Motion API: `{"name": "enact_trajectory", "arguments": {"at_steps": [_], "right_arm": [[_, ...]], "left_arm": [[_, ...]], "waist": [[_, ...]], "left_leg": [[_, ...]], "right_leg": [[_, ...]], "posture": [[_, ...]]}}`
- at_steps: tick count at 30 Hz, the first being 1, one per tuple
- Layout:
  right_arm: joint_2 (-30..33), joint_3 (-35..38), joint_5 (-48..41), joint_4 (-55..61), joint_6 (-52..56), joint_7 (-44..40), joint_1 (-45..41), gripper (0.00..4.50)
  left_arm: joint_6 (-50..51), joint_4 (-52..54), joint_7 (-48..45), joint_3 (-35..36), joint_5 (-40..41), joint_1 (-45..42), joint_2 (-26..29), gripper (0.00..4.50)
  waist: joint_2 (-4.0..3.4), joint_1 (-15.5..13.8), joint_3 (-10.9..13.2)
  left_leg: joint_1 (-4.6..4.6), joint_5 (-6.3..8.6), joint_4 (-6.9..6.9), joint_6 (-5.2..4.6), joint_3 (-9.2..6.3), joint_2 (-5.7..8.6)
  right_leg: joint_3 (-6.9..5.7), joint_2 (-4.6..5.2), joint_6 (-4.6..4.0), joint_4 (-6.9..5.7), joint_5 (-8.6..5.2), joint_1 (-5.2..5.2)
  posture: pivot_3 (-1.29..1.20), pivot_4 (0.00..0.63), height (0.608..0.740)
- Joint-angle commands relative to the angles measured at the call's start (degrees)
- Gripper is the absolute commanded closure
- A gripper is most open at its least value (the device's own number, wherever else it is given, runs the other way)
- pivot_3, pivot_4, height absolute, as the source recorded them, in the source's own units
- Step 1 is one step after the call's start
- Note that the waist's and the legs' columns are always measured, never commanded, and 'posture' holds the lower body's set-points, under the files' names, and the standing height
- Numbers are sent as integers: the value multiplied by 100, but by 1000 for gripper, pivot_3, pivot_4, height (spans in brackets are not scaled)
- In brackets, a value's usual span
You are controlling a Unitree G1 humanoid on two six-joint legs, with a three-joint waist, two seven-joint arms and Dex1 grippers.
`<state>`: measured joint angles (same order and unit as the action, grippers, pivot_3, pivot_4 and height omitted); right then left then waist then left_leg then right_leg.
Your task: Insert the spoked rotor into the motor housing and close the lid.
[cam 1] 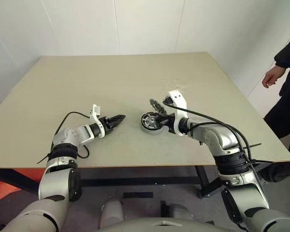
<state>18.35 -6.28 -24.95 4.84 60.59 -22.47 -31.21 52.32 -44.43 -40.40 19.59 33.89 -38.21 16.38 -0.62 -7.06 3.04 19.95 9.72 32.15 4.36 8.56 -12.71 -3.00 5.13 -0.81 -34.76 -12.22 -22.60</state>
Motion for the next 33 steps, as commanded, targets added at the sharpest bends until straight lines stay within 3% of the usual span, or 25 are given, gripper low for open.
{"name": "enact_trajectory", "arguments": {"at_steps": [1, 11, 23, 33], "right_arm": [[-10, 189, -73, 298, 62, -12, -160, 4475], [-240, -130, 298, -514, -278, -2, 473, 4475], [93, 209, -40, 530, 79, -255, 232, 4475], [-115, 120, 241, -228, -289, -277, -90, 4475]], "left_arm": [[-26, -16, 101, -5, -65, -24, 38, 2068], [16, 46, 117, 17, -53, 19, 70, 2068], [1, 21, 146, 1, -51, 31, 11, 2068], [10, 21, 130, -14, -61, 25, 15, 2068]], "waist": [[0, -5, 0], [0, 12, -1], [-2, -6, 0], [-1, -3, 0]], "left_leg": [[0, 0, 0, 0, 0, 0], [2, 1, -2, -1, 2, 1], [-27, 3, -12, -4, 1, 1], [-25, 3, -11, -4, 2, 2]], "right_leg": [[0, 0, 1, 1, 0, 1], [2, 1, 2, 3, -1, 1], [3, -1, 4, 9, -3, 24], [3, 1, 4, 10, -4, 22]], "posture": [[0, 0, 740], [0, 0, 740], [0, 0, 740], [0, 0, 740]]}}
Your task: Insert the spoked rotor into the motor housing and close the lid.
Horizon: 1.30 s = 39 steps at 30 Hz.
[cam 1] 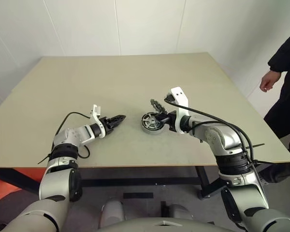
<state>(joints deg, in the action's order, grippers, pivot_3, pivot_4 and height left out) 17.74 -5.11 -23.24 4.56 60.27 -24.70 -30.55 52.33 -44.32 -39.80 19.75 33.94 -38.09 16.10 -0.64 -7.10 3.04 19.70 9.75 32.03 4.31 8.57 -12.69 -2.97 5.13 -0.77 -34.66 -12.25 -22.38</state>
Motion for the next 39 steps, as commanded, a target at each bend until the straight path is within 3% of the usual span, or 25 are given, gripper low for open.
{"name": "enact_trajectory", "arguments": {"at_steps": [1, 6, 11, 18, 22, 30, 39], "right_arm": [[-67, -40, 158, -431, -390, -67, -148, 4475], [-140, -233, 520, -1424, -965, -140, 102, 4475], [49, -246, 304, -405, -774, -363, 388, 4475], [795, -157, 100, 1156, -557, -751, 595, 4475], [1234, -45, 151, 1434, -595, -889, 599, 4475], [1535, -68, 800, -20, -1168, -672, 142, 4475], [1182, -308, 1275, -1193, -1843, -788, -780, 4475]], "left_arm": [[20, 28, 70, -28, -62, 25, 51, 2068], [63, 139, 93, -19, -44, 99, 56, 2068], [73, 194, 113, -3, -30, 145, 43, 2068], [-1, 90, 102, -10, -60, 81, 2, 2068], [-47, 48, 84, -29, -74, 63, -27, 2068], [-106, -10, 77, -37, -80, 41, -67, 2068], [-112, 39, 83, 2, -61, 78, -42, 2068]], "waist": [[0, 2, 0], [1, 5, -1], [2, 1, -1], [-1, -5, 2], [0, -17, 2], [-1, -6, 2], [-4, 1, 3]], "left_leg": [[1, 0, -1, 0, 0, 0], [4, 0, 0, 0, 1, 1], [3, 3, -3, -5, 1, 0], [6, 3, -3, -6, 1, 0], [3, 3, -2, -6, 1, 0], [5, 3, 3, -6, 1, 1], [17, 3, 7, -6, 1, 1]], "right_leg": [[0, 0, 0, 0, 0, -1], [0, 1, -1, 0, 0, -3], [-1, 0, -1, 5, -1, 7], [-1, 0, 0, 6, -1, 0], [-1, 0, 1, 6, -2, 3], [-1, 1, 1, 5, -2, 2], [-3, 1, -2, 0, 0, -6]], "posture": [[0, 0, 740], [0, 0, 740], [0, 0, 740], [0, 0, 740], [0, 0, 740], [0, 0, 740], [0, 0, 740]]}}
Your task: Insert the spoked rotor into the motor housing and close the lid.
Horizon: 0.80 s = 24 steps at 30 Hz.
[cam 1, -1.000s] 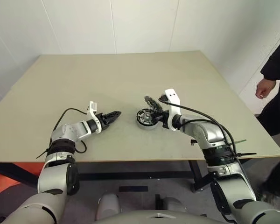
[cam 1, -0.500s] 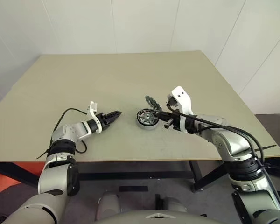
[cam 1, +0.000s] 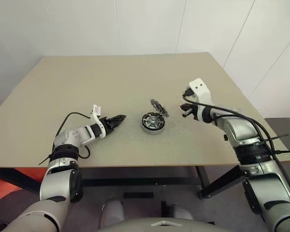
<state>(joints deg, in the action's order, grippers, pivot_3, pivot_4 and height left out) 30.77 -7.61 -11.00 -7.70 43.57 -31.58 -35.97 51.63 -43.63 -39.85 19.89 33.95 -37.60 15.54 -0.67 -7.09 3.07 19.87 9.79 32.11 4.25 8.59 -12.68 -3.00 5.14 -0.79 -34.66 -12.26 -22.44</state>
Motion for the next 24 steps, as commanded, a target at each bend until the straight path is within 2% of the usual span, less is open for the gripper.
{"name": "enact_trajectory", "arguments": {"at_steps": [1, 8, 15, 24], "right_arm": [[-195, -63, 28, 76, -140, -122, -272, 4475], [-887, -203, -114, 596, 327, -55, -77, 4475], [-1356, -323, -194, 1124, 862, 118, 269, 4475], [-1791, -370, -81, 755, 944, 382, 633, 4475]], "left_arm": [[-44, -16, 95, -3, -56, 37, 16, 2068], [-39, 39, 117, 39, -36, 86, 59, 2068], [-30, 38, 121, 17, -52, 72, 87, 2068], [36, 69, 120, -37, -92, 78, 161, 2068]], "waist": [[0, 1, 0], [-1, 5, 1], [-1, 4, 1], [-1, 12, 1]], "left_leg": [[0, 0, 0, -1, 0, 0], [-2, 1, 1, -1, 0, -1], [-5, 0, -1, -1, 0, -2], [-16, 0, -7, 0, -1, -2]], "right_leg": [[0, 0, -1, 0, 0, 0], [0, 0, -29, 0, 17, 0], [0, 0, -6, 0, 4, -2], [2, -2, 1, 0, 0, 3]], "posture": [[0, 0, 740], [0, 0, 740], [0, 0, 740], [0, 0, 740]]}}
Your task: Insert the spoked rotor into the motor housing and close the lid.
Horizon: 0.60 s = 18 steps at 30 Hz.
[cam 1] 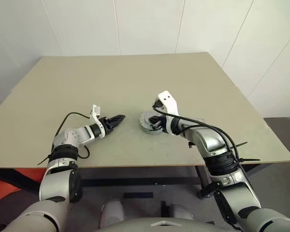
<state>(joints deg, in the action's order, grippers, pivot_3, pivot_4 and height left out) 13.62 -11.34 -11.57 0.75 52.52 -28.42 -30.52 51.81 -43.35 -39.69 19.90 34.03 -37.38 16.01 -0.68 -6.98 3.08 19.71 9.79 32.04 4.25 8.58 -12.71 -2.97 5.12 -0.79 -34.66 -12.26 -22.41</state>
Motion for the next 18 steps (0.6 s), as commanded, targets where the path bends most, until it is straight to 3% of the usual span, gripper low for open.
{"name": "enact_trajectory", "arguments": {"at_steps": [1, 7, 13, 18], "right_arm": [[-108, 7, -26, -114, 62, 90, 123, 4475], [-111, -36, 53, -169, -152, 122, 365, 4475], [174, -109, 324, 171, -1338, -4, 329, 4475], [257, 38, 181, 21, -1440, -218, 153, 4475]], "left_arm": [[29, 40, 102, -35, -100, 55, 136, 2068], [49, 36, 105, -13, -92, 54, 208, 2068], [-36, -54, 121, -18, -107, -21, 144, 2068], [-153, -181, 114, 6, -94, -161, 75, 2068]], "waist": [[0, 3, 0], [4, 12, -3], [3, 10, -2], [2, 9, -1]], "left_leg": [[-2, 0, -2, -1, 0, 0], [-8, 1, -13, -2, 0, 1], [-9, 6, -23, -10, 1, 2], [-4, 5, -23, -8, 1, 2]], "right_leg": [[0, 0, 0, 0, 0, 1], [1, 0, 2, 4, -1, 6], [1, 0, 2, 12, -1, 3], [0, -2, 1, 9, -1, -3]], "posture": [[0, 0, 740], [0, 0, 740], [0, 0, 740], [0, 0, 740]]}}
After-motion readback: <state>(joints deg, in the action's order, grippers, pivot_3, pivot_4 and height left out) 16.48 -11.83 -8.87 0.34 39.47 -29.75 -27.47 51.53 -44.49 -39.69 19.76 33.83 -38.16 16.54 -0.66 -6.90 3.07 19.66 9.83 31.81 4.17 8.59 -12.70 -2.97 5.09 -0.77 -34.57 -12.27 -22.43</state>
